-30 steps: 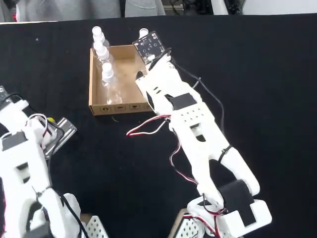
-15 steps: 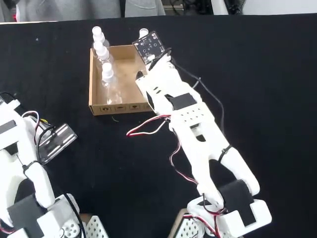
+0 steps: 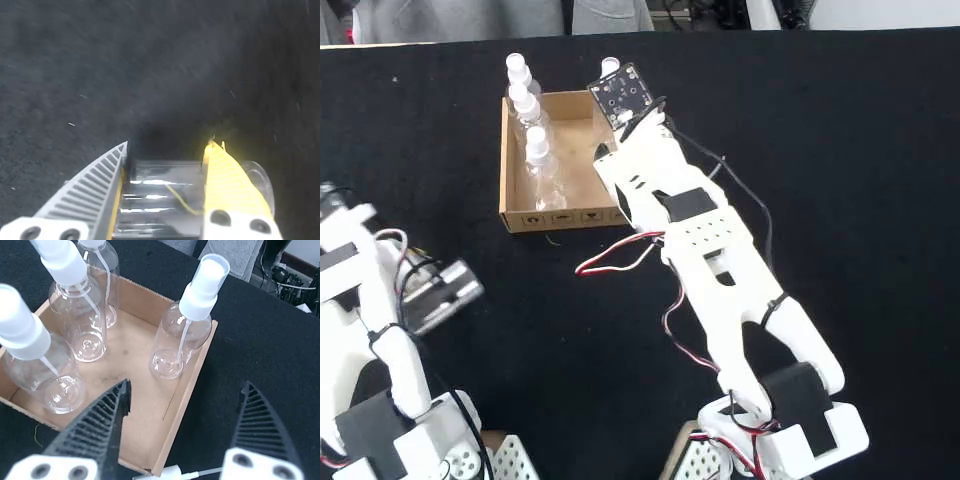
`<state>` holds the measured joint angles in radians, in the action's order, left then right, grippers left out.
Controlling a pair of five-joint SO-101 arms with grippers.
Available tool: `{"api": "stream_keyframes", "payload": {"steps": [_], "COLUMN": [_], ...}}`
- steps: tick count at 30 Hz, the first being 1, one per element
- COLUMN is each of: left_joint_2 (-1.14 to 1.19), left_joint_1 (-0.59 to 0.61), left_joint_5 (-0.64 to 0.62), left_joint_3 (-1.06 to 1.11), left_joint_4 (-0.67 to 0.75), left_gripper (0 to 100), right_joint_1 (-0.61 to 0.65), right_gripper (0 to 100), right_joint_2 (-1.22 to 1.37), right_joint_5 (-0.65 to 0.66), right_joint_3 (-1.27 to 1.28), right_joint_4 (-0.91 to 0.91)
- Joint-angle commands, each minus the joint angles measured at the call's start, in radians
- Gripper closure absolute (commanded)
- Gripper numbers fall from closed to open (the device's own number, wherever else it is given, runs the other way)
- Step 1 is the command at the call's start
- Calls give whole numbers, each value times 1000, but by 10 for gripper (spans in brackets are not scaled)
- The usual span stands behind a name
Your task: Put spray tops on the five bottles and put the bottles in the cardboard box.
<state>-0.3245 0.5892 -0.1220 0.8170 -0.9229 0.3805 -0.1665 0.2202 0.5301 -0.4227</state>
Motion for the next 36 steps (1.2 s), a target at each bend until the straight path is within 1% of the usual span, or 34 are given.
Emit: {"api": "stream_keyframes", "payload": {"steps": [1, 6, 9, 12, 18, 20, 22, 27, 33, 36], "left_joint_2": [-6, -6, -6, -6, -6, -11, -40, -181, -353, -407], "left_joint_1": [-56, -101, -140, -176, -185, -176, -157, -93, -25, 15], "left_joint_5": [43, 46, 49, 95, 107, 106, 103, 80, 58, 52], "left_joint_3": [-10, -2, -12, -12, -12, -13, -13, 36, 102, 136], "left_joint_4": [-34, -38, -81, -92, -98, -98, -98, -89, -87, -57], "left_gripper": [777, 777, 777, 777, 777, 777, 777, 777, 777, 777], "right_joint_1": [23, 20, 20, 20, 18, 18, 18, 17, 21, 23], "right_gripper": [709, 709, 709, 709, 709, 709, 708, 706, 705, 705], "right_joint_2": [-70, -70, -70, -70, -70, -70, -70, -70, -70, -70], "right_joint_5": [3, 3, 3, 3, 3, 5, 5, 5, 5, 5], "right_joint_3": [-35, -54, -56, -56, -56, -59, -91, -162, -166, -166], "right_joint_4": [-43, -80, -81, -81, -83, -94, -144, -259, -273, -276]}}
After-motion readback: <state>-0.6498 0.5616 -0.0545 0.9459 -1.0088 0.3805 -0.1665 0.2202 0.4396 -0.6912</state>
